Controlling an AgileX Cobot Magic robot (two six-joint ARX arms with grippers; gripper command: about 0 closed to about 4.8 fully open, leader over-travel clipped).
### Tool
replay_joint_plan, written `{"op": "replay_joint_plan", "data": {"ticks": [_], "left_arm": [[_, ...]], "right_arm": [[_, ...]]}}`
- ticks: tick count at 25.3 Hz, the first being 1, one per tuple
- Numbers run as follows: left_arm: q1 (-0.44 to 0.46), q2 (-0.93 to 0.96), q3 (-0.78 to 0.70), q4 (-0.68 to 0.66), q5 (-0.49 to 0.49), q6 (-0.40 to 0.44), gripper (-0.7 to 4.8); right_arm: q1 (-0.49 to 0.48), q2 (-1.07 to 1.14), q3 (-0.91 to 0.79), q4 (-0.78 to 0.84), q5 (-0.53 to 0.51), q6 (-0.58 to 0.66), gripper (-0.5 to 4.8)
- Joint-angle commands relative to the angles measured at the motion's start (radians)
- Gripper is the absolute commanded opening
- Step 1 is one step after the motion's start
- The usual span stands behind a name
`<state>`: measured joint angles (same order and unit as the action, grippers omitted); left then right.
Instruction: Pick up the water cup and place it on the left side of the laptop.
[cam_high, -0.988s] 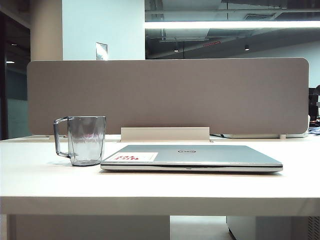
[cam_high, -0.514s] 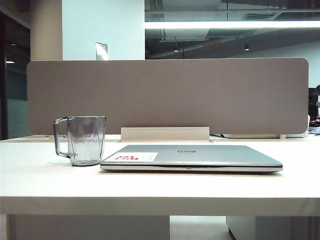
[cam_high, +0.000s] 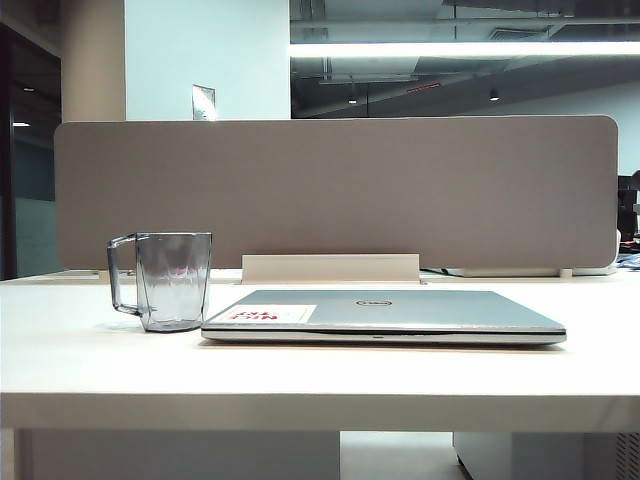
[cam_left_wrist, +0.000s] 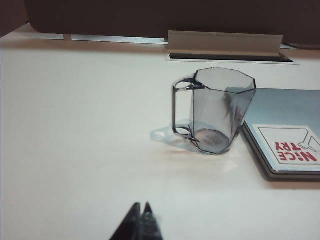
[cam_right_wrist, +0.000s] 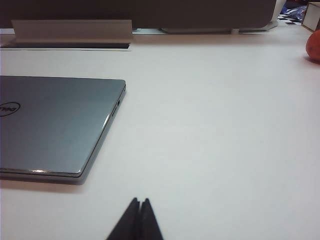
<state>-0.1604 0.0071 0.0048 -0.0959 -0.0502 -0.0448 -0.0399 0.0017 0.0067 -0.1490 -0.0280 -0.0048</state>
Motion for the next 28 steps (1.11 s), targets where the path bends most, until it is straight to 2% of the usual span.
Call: {"op": "replay_joint_plan", "data": {"ticks": [1,9,17,28], "left_arm": [[0.109,0.0,0.003,0.023,0.058,0.008,-0.06],[0.171,-0.003,0.003,0.02,0.058,0.011,-0.06],[0.177,-0.003,0.003,-0.051,0.059,0.015,-0.06],[0.177,-0.003,0.003,-0.053,0.072,0.001,-0.06]], "right_arm": [[0.0,-0.001,-0.005,0.008,0.003,-0.003,-0.01],[0.0,-0.001,-0.005,0.008,0.004,-0.003,-0.01],[0.0,-0.001,-0.005,0.008,0.003,-0.003,-0.01],[0.0,-0.001,-0.005,0.008,0.003,-0.003,-0.01]]}}
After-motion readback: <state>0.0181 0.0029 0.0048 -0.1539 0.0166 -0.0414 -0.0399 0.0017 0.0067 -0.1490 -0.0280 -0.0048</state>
